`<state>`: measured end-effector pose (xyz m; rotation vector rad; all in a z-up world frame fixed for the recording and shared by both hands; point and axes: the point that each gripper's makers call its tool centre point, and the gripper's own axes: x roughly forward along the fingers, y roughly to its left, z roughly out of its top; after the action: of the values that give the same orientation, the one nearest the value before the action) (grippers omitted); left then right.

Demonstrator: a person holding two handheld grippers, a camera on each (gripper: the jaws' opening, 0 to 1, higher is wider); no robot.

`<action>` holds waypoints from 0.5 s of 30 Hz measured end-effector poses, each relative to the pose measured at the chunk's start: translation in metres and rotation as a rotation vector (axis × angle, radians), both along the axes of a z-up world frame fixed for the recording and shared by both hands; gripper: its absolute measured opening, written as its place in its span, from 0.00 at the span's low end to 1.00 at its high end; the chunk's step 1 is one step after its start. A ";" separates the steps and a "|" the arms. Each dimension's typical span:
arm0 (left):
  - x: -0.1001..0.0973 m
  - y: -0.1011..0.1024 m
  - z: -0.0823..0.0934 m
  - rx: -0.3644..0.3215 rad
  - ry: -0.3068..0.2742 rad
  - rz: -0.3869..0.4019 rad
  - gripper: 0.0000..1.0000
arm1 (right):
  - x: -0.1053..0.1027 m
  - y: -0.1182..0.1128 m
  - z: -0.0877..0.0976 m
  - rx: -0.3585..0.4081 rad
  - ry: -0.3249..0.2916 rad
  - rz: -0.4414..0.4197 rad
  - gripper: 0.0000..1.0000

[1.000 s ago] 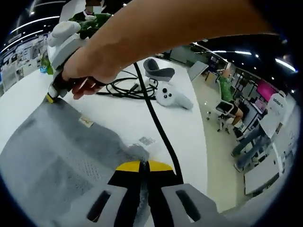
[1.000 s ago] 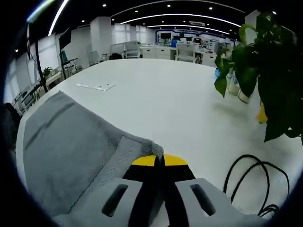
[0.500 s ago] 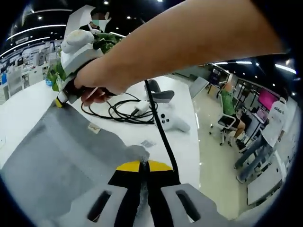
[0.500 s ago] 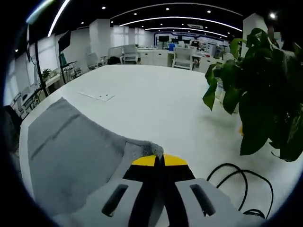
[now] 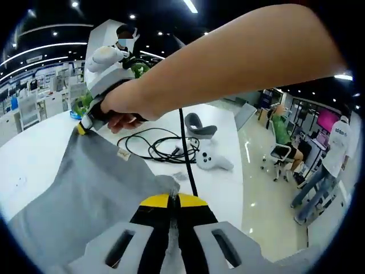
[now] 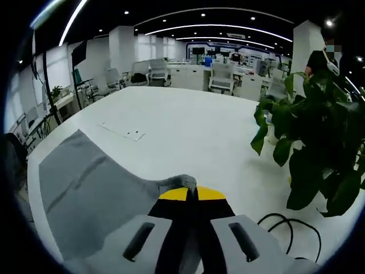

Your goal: Fold the towel on the table until its edges align and the towel forms a compact rectangular stack.

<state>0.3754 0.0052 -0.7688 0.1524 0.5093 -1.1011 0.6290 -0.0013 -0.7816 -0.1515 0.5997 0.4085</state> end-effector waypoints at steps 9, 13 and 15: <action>-0.003 0.025 0.030 -0.049 -0.033 0.030 0.03 | 0.001 0.015 0.032 -0.002 -0.032 0.001 0.00; -0.009 0.044 0.042 -0.052 -0.061 0.031 0.03 | 0.001 0.024 0.043 0.017 -0.039 -0.012 0.00; -0.009 0.051 0.047 -0.062 -0.069 0.038 0.03 | 0.002 0.029 0.047 0.021 -0.040 -0.015 0.00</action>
<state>0.3664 0.0566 -0.7218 0.1257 0.4149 -1.0700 0.6305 0.0281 -0.7342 -0.1343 0.5565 0.3959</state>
